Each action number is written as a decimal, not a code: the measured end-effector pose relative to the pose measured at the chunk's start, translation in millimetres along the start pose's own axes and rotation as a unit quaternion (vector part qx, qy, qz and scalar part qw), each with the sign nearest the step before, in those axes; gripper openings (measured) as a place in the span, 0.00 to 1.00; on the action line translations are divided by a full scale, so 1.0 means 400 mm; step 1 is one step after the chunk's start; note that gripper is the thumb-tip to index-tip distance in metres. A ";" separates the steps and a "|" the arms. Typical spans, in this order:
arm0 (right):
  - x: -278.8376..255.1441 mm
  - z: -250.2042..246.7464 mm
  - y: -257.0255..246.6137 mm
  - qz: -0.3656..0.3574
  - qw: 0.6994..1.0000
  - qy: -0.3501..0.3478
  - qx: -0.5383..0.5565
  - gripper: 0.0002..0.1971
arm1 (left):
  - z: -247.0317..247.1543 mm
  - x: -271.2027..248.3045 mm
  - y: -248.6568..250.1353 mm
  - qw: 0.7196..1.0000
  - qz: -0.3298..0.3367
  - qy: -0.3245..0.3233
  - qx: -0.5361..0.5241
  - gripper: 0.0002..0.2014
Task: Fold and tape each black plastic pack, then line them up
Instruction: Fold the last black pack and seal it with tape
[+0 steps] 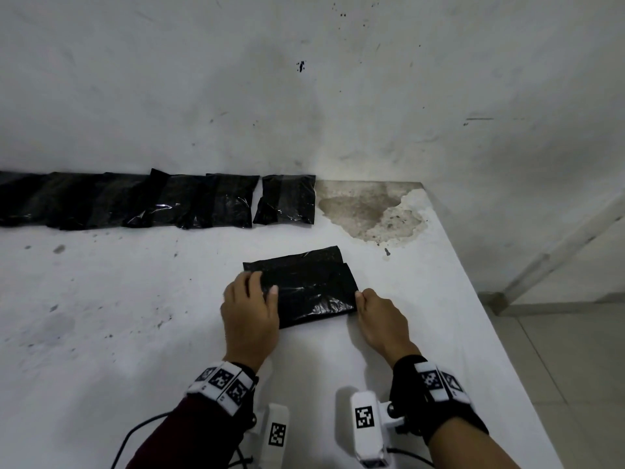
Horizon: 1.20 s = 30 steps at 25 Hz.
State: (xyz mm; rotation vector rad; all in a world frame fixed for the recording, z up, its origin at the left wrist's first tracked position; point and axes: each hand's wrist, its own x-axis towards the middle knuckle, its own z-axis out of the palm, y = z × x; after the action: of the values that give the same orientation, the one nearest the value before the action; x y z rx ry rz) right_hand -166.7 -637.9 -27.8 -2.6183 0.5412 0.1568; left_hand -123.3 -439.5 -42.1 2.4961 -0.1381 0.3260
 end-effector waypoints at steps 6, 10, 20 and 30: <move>0.006 -0.011 -0.019 0.019 1.000 -0.024 0.007 0.22 | 0.037 0.062 -0.016 0.995 0.032 -0.087 0.032 0.37; 0.024 -0.009 -0.039 0.040 0.999 0.029 -0.013 0.24 | 0.047 0.094 -0.034 0.995 0.042 -0.087 0.020 0.34; 0.114 0.031 -0.093 0.082 0.992 0.069 0.065 0.13 | 0.063 0.117 -0.045 0.995 0.044 -0.089 -0.006 0.25; 0.074 0.148 -0.140 -0.216 0.971 0.037 -0.099 0.28 | 0.075 0.101 -0.006 0.979 0.088 -0.140 0.123 0.26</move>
State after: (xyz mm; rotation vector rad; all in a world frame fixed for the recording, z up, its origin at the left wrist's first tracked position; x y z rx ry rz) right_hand -118.1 -575.3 -63.0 -2.8721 -0.0339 -0.0290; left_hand -78.0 -456.2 -56.4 2.7715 -0.4595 0.0610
